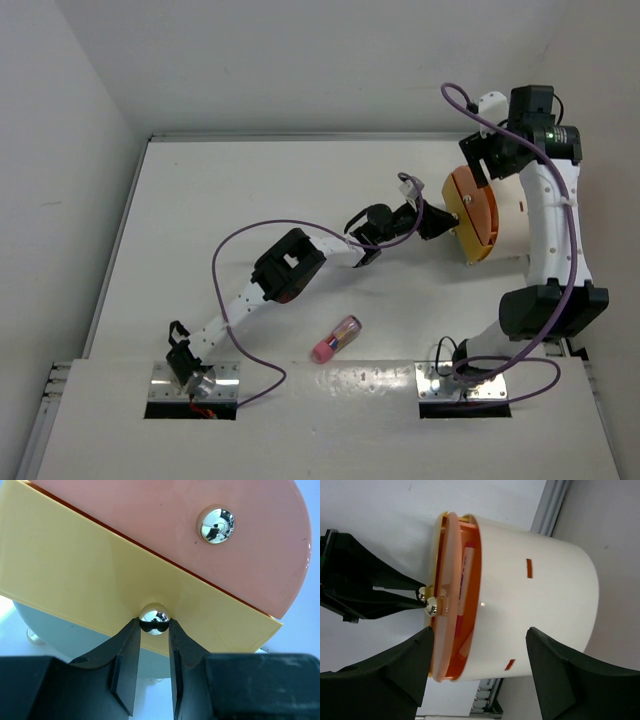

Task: Sort the stationery into containers
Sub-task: Open the drawer in the storage box.

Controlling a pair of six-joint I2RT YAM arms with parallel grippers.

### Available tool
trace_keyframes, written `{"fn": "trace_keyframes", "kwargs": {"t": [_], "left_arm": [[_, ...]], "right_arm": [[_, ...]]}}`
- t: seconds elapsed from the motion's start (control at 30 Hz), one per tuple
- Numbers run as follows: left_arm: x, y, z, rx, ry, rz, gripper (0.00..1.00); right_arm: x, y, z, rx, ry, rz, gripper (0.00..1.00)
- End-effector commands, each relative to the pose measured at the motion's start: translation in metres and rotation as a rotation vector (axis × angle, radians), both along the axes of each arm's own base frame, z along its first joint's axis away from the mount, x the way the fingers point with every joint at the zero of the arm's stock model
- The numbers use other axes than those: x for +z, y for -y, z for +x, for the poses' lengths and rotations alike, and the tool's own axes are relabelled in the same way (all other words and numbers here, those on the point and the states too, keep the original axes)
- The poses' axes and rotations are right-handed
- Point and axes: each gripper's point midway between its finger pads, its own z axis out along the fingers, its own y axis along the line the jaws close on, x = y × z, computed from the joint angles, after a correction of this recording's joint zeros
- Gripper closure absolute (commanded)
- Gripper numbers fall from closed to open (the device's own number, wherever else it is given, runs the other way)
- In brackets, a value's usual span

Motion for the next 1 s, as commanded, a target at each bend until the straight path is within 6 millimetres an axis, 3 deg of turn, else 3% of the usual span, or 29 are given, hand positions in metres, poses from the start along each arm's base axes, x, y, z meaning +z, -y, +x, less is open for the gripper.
{"fn": "trace_keyframes", "kwargs": {"t": [0.0,0.33,0.5,0.67,0.97], "left_arm": [[0.053,-0.009,-0.004,-0.011,0.071,-0.082,1.00],[0.050,-0.011,-0.003,-0.007,0.065,-0.077,1.00],[0.049,-0.012,-0.002,-0.006,0.063,-0.076,1.00],[0.048,-0.014,-0.003,-0.007,0.064,-0.079,1.00],[0.065,-0.030,-0.006,0.000,0.080,-0.093,1.00]], "right_arm": [[-0.017,-0.009,-0.003,0.017,-0.054,0.049,0.26],[-0.050,0.013,-0.005,0.004,-0.132,-0.079,0.26],[-0.047,0.029,0.000,-0.023,-0.090,-0.172,0.26],[-0.044,0.031,0.000,-0.035,-0.076,-0.175,0.27],[-0.043,0.030,0.000,-0.043,-0.075,-0.159,0.28]]}}
